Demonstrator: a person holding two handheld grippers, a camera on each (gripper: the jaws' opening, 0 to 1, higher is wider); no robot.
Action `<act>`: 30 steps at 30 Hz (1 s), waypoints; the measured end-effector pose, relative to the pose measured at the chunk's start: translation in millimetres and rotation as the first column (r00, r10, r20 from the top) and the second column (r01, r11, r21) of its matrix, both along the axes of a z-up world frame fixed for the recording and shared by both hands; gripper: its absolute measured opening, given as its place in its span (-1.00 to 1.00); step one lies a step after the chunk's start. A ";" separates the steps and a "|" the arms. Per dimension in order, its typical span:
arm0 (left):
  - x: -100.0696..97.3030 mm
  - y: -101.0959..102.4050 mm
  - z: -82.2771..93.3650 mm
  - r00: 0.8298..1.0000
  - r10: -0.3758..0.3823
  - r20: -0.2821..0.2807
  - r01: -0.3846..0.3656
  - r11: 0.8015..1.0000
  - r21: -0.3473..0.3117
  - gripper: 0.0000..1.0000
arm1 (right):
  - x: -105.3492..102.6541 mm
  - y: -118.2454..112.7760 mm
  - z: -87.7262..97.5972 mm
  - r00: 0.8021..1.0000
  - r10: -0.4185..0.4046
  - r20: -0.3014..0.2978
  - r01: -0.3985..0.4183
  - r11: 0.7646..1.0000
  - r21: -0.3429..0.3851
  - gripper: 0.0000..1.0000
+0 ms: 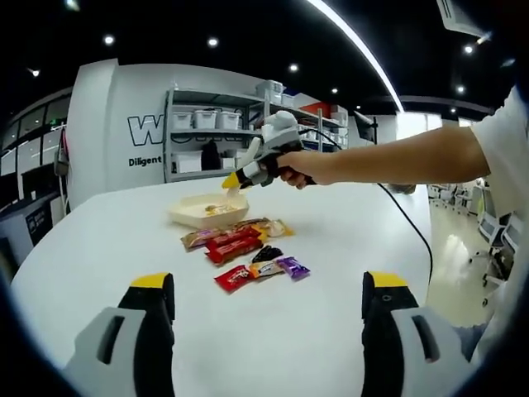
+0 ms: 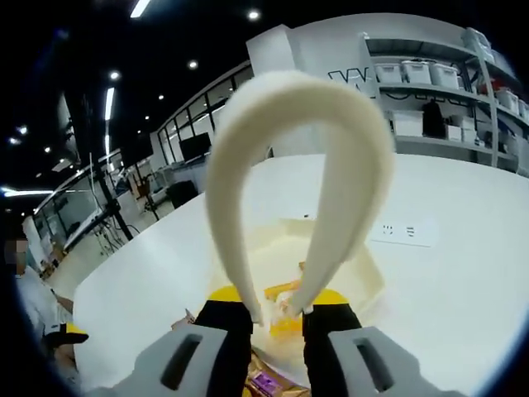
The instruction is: Place the target food into the container with the food tongs after gripping and lifting it, then release it inside without dropping or visibly crushing the food.
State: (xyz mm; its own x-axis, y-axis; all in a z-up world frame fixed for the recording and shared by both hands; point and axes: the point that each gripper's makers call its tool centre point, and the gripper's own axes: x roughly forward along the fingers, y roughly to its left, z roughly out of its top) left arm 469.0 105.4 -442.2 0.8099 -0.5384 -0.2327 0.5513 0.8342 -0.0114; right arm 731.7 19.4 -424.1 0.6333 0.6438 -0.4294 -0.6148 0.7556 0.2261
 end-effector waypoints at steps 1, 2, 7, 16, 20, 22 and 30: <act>-0.3 -0.8 0.7 1.000 -0.001 0.000 0.001 1.000 0.000 0.85 | -3.1 -0.2 0.3 1.000 0.009 0.001 -0.009 1.000 -0.005 -0.67; -1.3 -2.3 2.5 1.000 -0.004 0.003 0.004 1.000 -0.002 0.85 | -7.4 -0.9 0.7 1.000 0.026 0.005 -0.026 1.000 -0.015 -0.67; -5.5 -7.6 5.5 1.000 -0.010 0.011 0.010 1.000 0.003 0.84 | -30.7 -4.5 -1.4 0.997 0.078 -0.009 -0.078 0.997 0.009 -0.66; -15.6 -7.4 -0.8 1.000 0.001 -0.001 -0.001 1.000 0.001 0.84 | -58.5 -18.5 -19.1 0.991 0.122 -0.049 -0.122 0.992 0.010 -0.65; -19.1 -11.6 0.9 1.000 -0.007 0.002 0.007 1.000 0.011 0.84 | -71.3 -19.6 -27.4 0.981 0.177 -0.078 -0.177 0.984 0.008 -0.64; -20.6 -13.0 2.1 1.000 -0.010 0.005 0.009 1.000 0.012 0.84 | -77.6 -21.8 -33.3 0.976 0.209 -0.065 -0.212 0.976 -0.044 -0.64; -23.3 -16.2 4.5 1.000 -0.010 0.010 0.010 1.000 0.009 0.84 | -91.6 -20.9 -35.8 0.961 0.272 -0.047 -0.275 0.959 -0.070 -0.60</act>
State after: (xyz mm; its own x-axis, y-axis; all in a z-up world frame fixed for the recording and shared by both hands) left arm 445.7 89.2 -437.7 0.8068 -0.5445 -0.2293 0.5597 0.8287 0.0012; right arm 640.1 -1.5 -459.8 0.4209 0.7553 -0.5024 -0.7927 0.5755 0.2010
